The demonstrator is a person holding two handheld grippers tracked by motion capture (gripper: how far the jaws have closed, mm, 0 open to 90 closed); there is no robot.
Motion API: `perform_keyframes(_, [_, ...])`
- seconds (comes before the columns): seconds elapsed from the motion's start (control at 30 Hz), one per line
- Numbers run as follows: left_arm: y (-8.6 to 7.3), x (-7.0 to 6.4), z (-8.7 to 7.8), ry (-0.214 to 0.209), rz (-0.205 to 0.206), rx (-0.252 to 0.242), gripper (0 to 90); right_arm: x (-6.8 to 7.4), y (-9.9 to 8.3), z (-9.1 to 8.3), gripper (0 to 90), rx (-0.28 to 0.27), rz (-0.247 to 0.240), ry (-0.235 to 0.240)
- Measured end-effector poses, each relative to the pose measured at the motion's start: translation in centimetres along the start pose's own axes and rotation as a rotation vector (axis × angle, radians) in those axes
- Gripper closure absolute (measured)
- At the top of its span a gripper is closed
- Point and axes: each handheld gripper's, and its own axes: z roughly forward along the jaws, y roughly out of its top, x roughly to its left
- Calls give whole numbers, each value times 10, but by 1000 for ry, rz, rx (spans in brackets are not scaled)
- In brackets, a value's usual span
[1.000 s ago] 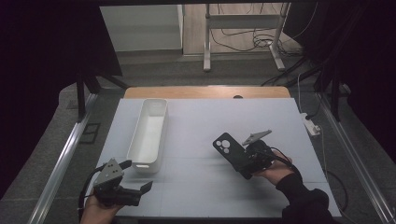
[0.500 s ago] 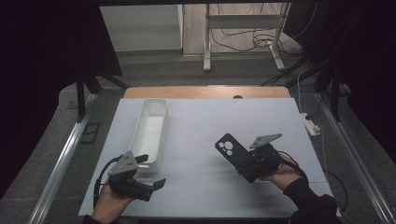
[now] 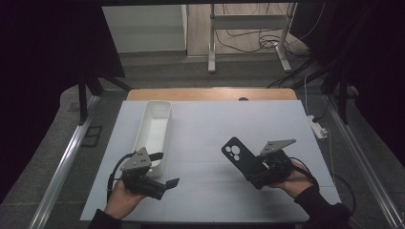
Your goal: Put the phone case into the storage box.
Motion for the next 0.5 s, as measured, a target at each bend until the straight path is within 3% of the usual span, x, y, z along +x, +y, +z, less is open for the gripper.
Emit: perform_keyframes(0.5, [15, 1, 25, -68, 34, -13, 0, 4, -3, -7, 147, -31, -5, 41])
